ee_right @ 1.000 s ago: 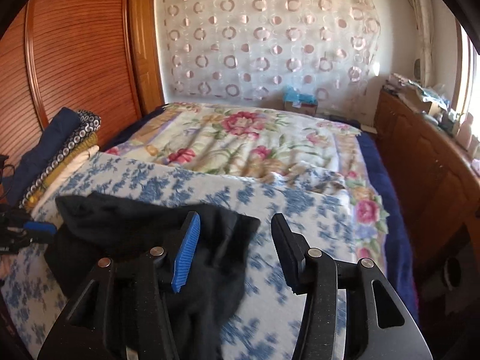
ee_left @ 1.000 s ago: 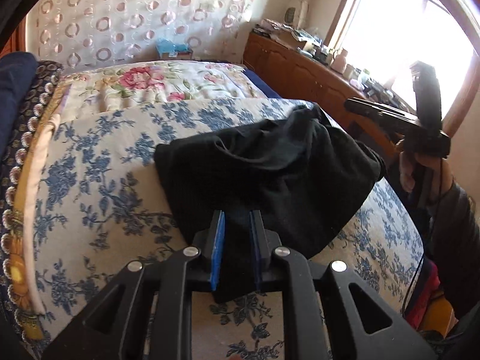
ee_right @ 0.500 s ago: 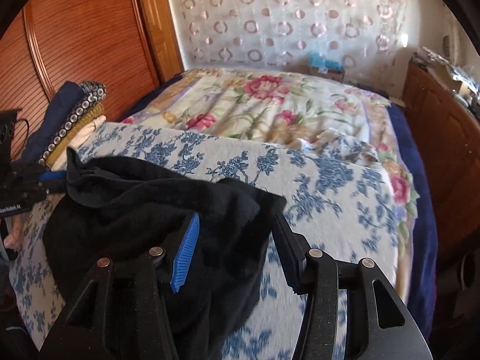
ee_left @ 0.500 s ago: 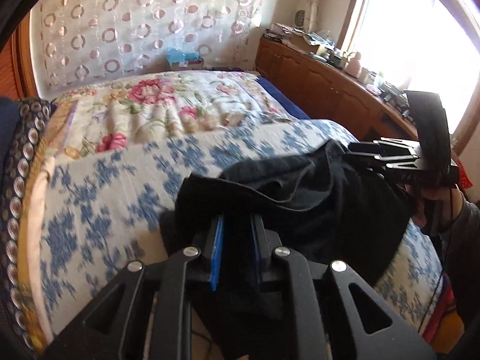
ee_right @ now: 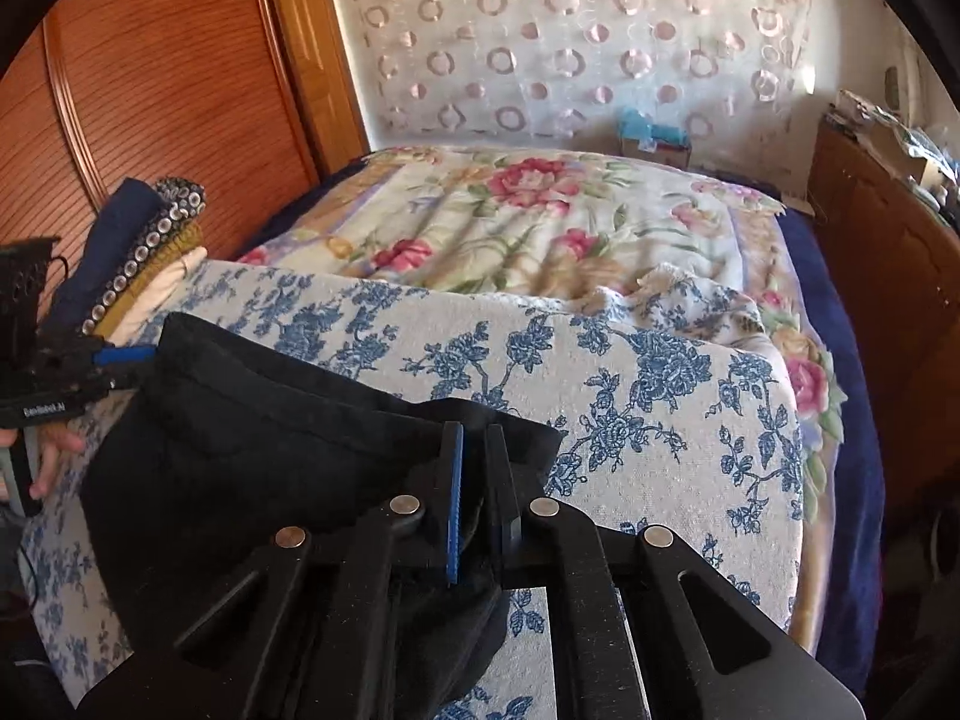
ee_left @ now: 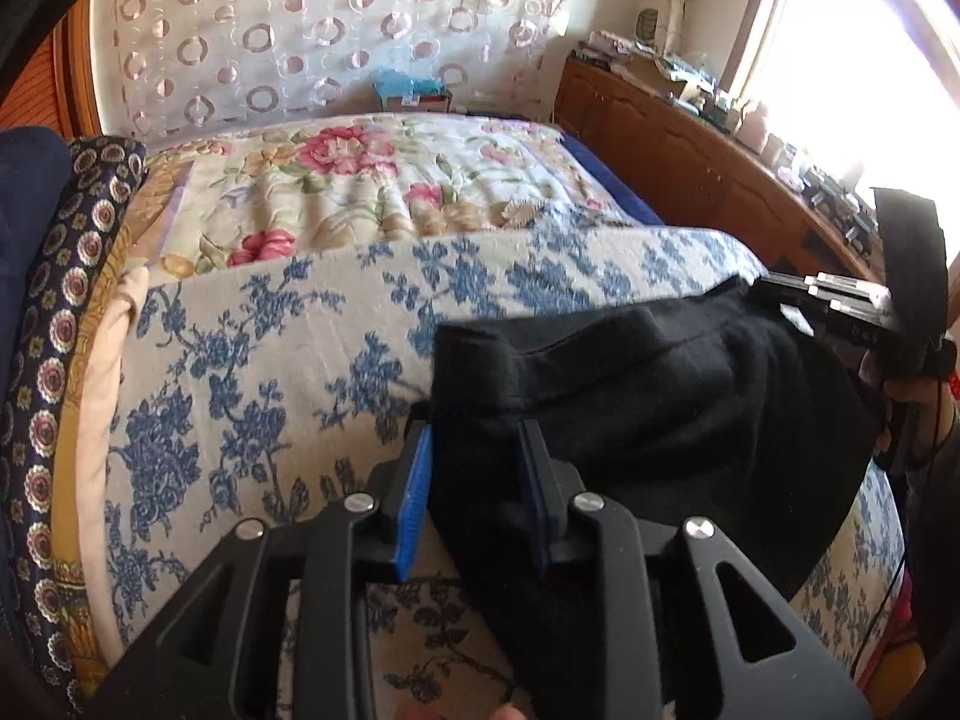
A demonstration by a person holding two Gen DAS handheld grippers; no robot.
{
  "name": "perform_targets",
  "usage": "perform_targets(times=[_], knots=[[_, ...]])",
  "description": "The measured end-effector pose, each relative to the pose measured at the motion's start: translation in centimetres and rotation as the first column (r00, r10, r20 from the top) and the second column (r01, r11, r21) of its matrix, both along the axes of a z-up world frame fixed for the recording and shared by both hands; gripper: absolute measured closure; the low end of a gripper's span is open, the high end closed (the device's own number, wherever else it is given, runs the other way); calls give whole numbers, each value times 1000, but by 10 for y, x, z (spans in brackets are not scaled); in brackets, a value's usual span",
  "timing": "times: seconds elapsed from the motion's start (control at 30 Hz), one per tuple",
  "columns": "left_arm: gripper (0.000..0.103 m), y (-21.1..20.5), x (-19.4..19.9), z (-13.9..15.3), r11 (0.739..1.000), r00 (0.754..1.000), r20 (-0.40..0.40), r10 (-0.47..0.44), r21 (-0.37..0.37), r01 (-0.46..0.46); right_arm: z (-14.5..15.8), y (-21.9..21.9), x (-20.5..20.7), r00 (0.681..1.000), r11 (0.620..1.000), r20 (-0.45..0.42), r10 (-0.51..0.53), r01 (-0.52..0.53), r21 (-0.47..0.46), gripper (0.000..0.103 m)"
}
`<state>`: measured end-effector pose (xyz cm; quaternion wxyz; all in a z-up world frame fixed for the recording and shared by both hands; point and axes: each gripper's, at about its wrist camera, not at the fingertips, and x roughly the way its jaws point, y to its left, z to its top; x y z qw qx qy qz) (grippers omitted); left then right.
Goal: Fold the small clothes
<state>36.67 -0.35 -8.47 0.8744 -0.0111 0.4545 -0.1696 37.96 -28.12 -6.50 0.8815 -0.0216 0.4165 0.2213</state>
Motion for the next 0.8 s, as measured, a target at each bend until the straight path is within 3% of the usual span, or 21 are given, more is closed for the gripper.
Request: perform_targets(times=[0.17,0.23,0.3,0.33,0.6,0.8], knots=[[70,0,1,-8,1000,999,-37,-9,2,9,6,2,-3,999,998,36,-20,23,-60,92],[69,0,2,-9,1000,999,-43,-6,-11,6,8,5,-6,999,997,37,-11,14,-78,76],[68,2,4,-12,999,999,-54,-1,-32,0,8,6,-9,999,997,37,-4,7,-81,45],[67,1,4,-12,999,998,-56,0,-37,-2,8,5,-11,999,997,33,0,2,-77,41],[58,-5,10,-12,999,998,-50,-31,9,32,-18,2,-4,996,998,-86,-34,29,-64,40],[55,-9,12,-10,994,993,-84,-86,61,91,-26,0,-4,994,999,-103,-41,37,-38,40]])
